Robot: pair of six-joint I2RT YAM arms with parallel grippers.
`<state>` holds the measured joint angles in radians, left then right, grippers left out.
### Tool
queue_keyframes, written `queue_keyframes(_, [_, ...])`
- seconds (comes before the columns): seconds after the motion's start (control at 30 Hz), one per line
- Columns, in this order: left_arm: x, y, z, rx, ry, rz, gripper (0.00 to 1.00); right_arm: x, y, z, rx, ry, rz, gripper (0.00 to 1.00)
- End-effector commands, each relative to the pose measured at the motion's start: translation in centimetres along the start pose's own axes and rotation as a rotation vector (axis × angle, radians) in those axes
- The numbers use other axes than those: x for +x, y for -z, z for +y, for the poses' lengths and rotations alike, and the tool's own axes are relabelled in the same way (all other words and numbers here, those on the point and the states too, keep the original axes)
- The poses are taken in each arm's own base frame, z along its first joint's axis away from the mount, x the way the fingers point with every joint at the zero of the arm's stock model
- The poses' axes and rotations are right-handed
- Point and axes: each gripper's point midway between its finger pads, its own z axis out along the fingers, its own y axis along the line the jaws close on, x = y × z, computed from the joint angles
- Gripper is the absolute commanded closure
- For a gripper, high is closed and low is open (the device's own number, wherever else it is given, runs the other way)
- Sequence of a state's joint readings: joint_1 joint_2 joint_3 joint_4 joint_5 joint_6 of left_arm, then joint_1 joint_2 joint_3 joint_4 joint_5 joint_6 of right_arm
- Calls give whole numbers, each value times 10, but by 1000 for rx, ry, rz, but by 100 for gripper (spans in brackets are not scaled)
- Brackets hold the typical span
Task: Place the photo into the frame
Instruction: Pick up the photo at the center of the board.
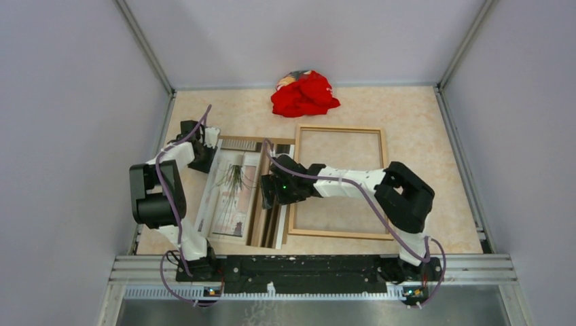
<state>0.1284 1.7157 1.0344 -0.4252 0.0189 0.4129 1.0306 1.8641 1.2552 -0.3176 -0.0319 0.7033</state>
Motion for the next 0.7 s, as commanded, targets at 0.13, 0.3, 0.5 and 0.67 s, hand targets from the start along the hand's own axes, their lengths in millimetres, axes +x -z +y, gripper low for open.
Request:
queue_keyframes(0.13, [-21, 22, 11, -41, -3, -66, 60, 3, -8, -31, 82, -86, 25, 5])
queue_keyframes(0.3, [-24, 22, 13, -43, -5, -69, 59, -1, -1, -54, 146, -127, -14, 5])
queue_keyframes(0.5, [-14, 8, 7, -30, 2, -45, 59, -8, -7, -59, 152, -159, -29, 5])
queue_keyframes(0.67, [-11, 2, 5, -27, 17, -43, 59, -47, -16, -73, 178, -210, -96, 5])
